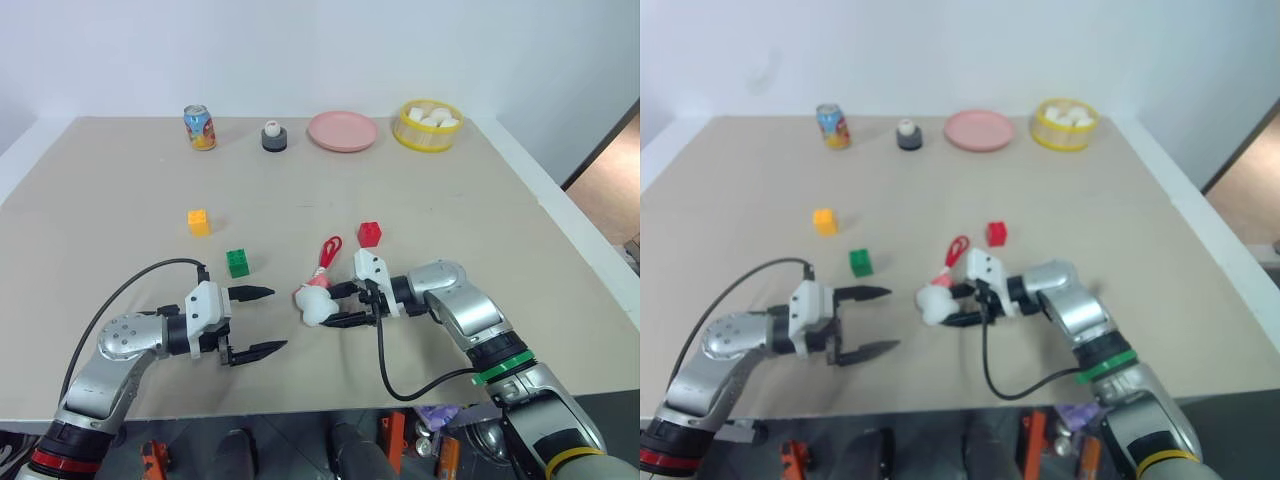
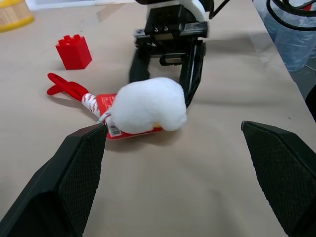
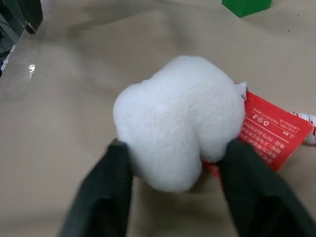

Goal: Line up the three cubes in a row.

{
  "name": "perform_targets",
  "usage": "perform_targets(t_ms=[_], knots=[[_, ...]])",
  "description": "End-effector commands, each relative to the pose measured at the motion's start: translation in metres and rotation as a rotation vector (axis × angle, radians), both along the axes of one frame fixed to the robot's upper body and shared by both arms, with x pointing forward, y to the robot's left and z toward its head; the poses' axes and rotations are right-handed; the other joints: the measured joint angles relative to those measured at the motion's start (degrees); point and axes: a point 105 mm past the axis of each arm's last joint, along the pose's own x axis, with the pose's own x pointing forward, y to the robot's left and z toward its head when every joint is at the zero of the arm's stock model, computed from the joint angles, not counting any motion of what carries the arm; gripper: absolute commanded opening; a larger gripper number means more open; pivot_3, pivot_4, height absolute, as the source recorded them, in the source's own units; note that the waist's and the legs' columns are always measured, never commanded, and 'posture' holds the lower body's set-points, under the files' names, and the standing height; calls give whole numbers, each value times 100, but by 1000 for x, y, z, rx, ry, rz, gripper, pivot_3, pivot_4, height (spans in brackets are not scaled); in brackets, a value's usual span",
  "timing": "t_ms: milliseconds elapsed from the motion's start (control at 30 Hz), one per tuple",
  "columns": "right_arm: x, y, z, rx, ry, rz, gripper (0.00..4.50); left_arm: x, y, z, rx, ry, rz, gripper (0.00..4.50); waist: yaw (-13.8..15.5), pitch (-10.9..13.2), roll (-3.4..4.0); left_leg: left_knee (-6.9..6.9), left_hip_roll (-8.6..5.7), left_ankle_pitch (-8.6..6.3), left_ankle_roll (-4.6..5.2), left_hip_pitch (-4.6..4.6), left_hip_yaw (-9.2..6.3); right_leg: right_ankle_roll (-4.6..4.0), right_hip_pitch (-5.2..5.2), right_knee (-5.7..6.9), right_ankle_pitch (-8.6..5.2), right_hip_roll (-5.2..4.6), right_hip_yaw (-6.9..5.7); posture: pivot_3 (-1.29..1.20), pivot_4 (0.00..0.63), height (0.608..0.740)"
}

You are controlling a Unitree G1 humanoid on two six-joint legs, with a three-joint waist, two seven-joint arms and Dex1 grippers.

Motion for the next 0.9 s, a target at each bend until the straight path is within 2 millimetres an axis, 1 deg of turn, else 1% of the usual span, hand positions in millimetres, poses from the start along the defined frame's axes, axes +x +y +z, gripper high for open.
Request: perform_targets(t_ms=[33, 100, 133, 233, 300, 367, 433, 500, 567, 667, 767, 800, 900], knots=[[2, -6, -2, -7, -1, -24, 1071, 0, 0, 9, -8, -42, 5, 4500, 0, 0, 0, 0, 0, 0, 0, -1, 0, 0, -1, 0, -1, 0, 0, 0, 150, 740], [2, -7, -2, -2, 3, -27, 353, 1, 0, 9, -8, -41, 7, 4500, 0, 0, 0, -1, 0, 0, 0, -2, 0, 0, -2, 0, -1, 0, 0, 0, 150, 740], [1, -7, -1, 0, 3, -28, 64, 1, 0, 9, -11, -42, 8, 4500, 0, 0, 0, -1, 0, 0, 0, -2, 0, 0, -2, 0, -1, 0, 0, 0, 150, 740], [3, -9, 0, 4, -3, -50, 24, 3, 0, 9, -14, -42, 9, 4500, 0, 0, 0, -1, 0, 0, 0, -1, 0, 0, 0, 0, -1, 0, 0, 0, 150, 740], [7, -15, 4, 10, -2, -92, 24, 3, -1, 9, -15, -42, 3, 4500, 1, 0, 0, 0, -1, 0, 0, -1, 0, 0, 1, 0, 0, -1, 0, 0, 150, 740], [5, -25, 14, 30, 13, -114, 24, 3, -4, 8, -14, -41, -12, 4500, 6, 1, 1, 0, -1, 1, 0, -1, 0, 0, 1, 0, 0, -1, 0, 0, 150, 740], [0, -41, 30, 61, 24, -138, 24, 3, -7, 7, -11, -42, -26, 4500, 43, 2, 4, 1, -1, 1, 0, -8, 0, 1, -1, 0, -1, -2, 0, 0, 150, 740], [-3, -49, 38, 74, 29, -154, 24, 3, -8, 6, -10, -44, -30, 4500, 60, 3, 5, 2, -3, 1, -1, -16, 1, 10, -3, -1, -7, -6, 2, 0, 150, 740], [-7, -67, 48, 78, 29, -191, 24, 6, -10, 7, -9, -52, -37, 4500, 59, 3, 5, 2, -2, 0, -1, -17, 4, 8, -6, -2, -10, -6, 1, 0, 150, 740], [-9, -114, 66, 58, -12, -324, 24, 12, -15, 10, -15, -82, -46, 4500, 86, 4, 7, -7, -2, 0, -1, -15, 1, 5, -9, -1, -14, -2, -1, 0, 150, 740], [-5, -175, 85, 13, -88, -547, 24, 21, -27, 19, -59, -103, -60, 4500, 130, 6, 8, -6, -7, 0, -1, -17, 4, 10, -8, -2, -20, -6, 4, 0, 150, 740], [-6, -192, 93, 14, -103, -605, 24, 24, -33, 23, -78, -105, -69, 4500, 154, 6, 8, -6, -8, 0, -1, -17, 5, 11, -7, -3, -19, -7, 5, 0, 150, 740], [-9, -226, 109, 36, -144, -724, 24, 30, -43, 30, -98, -116, -93, 4500, 166, 5, 8, 1, -9, 0, -1, -16, 6, 13, -4, -3, -17, -7, 6, 0, 150, 740]])
